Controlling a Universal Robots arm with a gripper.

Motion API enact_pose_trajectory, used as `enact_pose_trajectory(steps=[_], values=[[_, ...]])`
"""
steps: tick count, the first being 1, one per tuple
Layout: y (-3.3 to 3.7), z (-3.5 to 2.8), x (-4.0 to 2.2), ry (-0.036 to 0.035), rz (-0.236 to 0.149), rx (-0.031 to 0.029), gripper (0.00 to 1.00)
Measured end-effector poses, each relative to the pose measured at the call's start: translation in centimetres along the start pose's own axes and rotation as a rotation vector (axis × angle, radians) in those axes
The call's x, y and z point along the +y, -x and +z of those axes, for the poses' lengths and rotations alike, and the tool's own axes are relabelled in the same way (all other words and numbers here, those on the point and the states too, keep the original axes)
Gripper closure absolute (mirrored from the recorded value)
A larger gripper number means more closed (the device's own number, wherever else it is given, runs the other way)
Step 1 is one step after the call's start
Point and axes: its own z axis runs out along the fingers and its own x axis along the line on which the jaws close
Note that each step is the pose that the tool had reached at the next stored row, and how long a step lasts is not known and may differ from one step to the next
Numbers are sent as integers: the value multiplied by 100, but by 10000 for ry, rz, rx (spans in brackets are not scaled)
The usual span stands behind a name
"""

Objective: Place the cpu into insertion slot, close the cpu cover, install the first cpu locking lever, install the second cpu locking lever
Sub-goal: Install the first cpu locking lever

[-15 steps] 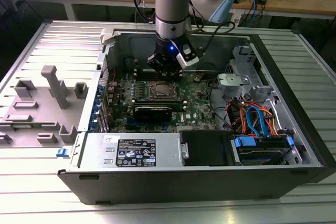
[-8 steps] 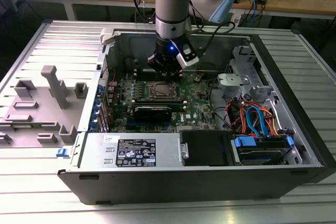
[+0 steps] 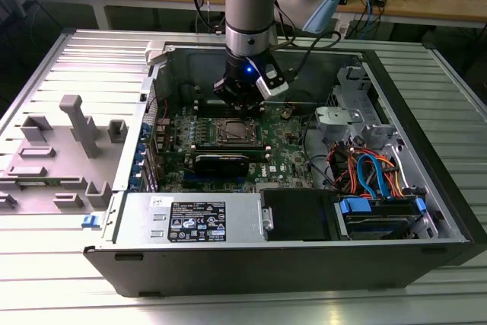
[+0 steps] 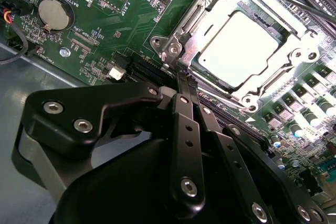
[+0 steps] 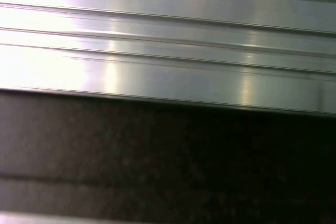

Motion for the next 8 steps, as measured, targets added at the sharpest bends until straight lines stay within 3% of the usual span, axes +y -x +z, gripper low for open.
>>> enact_pose_trajectory(steps=[8], values=[[0, -7, 0, 0, 0, 1, 89]])
